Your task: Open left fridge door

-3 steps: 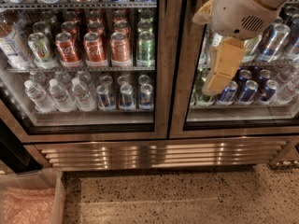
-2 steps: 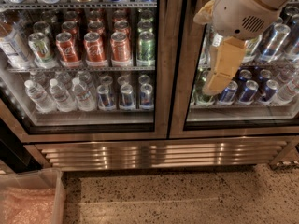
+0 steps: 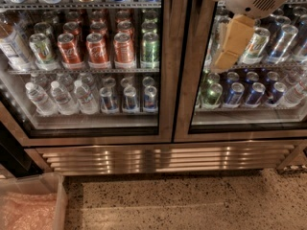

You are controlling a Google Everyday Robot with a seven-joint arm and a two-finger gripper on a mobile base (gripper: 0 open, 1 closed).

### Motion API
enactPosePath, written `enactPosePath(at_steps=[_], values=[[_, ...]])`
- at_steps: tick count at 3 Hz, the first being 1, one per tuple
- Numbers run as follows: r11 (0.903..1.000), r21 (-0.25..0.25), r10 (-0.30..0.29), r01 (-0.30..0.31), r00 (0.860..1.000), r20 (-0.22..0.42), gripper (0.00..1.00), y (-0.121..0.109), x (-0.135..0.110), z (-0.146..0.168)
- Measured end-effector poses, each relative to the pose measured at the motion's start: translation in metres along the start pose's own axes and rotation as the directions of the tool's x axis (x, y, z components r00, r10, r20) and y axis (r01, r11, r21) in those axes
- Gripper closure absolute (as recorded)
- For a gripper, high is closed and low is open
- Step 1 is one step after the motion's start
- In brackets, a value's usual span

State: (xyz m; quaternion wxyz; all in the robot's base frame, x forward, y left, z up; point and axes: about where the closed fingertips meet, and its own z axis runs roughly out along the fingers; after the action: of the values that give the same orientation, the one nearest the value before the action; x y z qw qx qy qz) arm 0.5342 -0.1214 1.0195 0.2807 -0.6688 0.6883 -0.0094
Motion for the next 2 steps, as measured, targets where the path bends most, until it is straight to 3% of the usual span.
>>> enactPosePath(at_steps=[1, 2], values=[[1.0, 0.0, 0.0, 0.0, 1.0, 0.0, 0.0, 0.0, 0.0, 0.0], [0.997, -0.049, -0.058, 0.06, 0.997, 0.052, 0.0, 0.002, -0.027, 0.016]])
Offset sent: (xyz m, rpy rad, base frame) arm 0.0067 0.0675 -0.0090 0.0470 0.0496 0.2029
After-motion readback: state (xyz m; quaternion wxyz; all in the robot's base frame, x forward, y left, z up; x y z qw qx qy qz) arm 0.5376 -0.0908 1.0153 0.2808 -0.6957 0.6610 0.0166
